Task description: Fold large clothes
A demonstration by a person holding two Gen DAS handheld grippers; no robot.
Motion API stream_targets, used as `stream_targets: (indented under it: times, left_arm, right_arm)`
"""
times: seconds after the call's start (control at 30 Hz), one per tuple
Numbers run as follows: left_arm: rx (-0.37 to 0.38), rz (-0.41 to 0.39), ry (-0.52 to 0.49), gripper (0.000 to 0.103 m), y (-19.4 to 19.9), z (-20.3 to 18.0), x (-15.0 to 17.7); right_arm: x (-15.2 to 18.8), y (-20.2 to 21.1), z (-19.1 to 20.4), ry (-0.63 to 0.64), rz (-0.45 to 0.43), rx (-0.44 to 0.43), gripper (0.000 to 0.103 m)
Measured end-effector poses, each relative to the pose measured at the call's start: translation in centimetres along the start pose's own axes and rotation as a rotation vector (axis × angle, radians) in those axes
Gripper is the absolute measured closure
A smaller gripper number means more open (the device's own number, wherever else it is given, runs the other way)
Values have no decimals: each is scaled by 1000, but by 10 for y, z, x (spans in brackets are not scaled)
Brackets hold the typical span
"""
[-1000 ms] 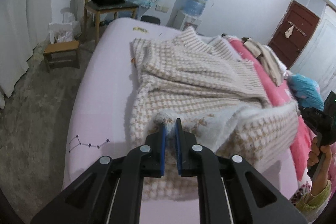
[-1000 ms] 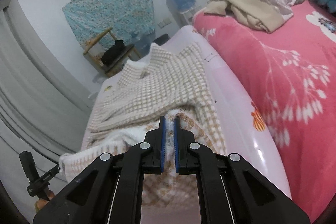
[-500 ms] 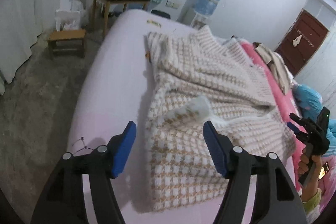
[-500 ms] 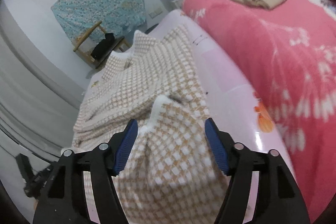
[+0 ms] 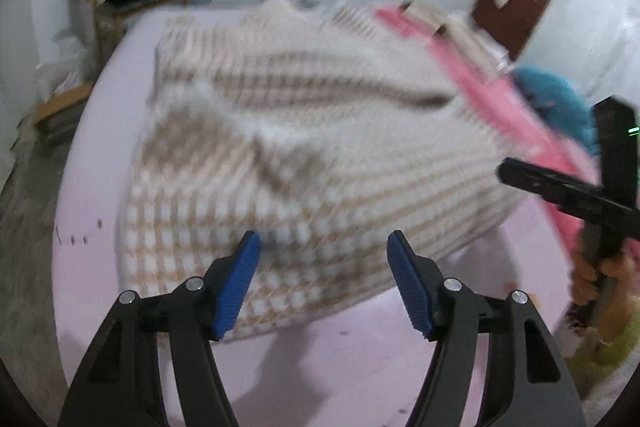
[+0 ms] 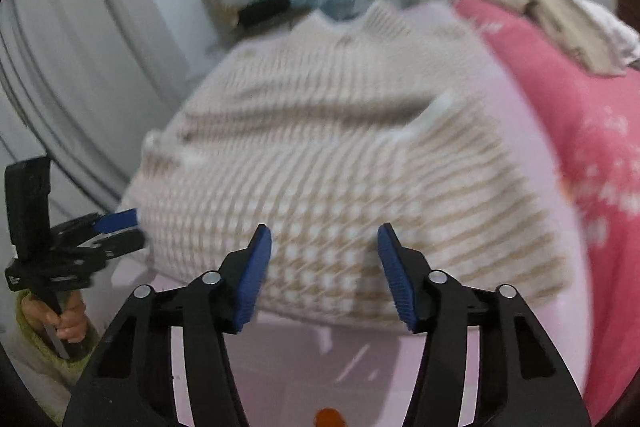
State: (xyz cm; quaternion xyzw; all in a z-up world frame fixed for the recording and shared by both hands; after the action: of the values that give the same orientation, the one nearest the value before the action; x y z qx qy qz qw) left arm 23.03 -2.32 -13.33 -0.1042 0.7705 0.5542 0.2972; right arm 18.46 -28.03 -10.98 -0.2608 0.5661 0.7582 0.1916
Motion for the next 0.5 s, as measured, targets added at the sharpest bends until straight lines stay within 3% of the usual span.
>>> stream_targets:
  times: [0.03, 0.1, 0.23, 0.37, 0.5]
  left_arm:
    - [-42, 35, 9, 38, -12, 7, 6]
    - [-30, 14, 29, 38, -13, 10, 5]
    - [-30, -1, 65, 39, 1, 13, 4]
    - [60, -43, 72, 39, 33, 7, 16]
    - [133, -14, 145, 38, 47, 11, 44]
  right_arm:
    - [6, -16, -2, -4, 35, 24, 52]
    - [17, -35, -7, -28, 86, 25, 52]
    - [18, -26, -12, -65, 78, 27, 52]
    - [30, 7, -19, -108, 52, -6, 47]
    - [53, 37, -37, -214, 41, -47, 43]
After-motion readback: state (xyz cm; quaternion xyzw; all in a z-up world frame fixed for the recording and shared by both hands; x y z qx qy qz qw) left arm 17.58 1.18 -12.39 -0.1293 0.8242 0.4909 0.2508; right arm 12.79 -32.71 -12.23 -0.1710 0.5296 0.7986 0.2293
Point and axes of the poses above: each gripper's, at about its wrist camera, not at the fingertips, and y roughly against the way its jaws point, z to its left, x to its underside, the point moved 10 cm from there along -y, roughly the way its jaws point, and after that the axes turned 1 degree about z, right-handed, at the moved point
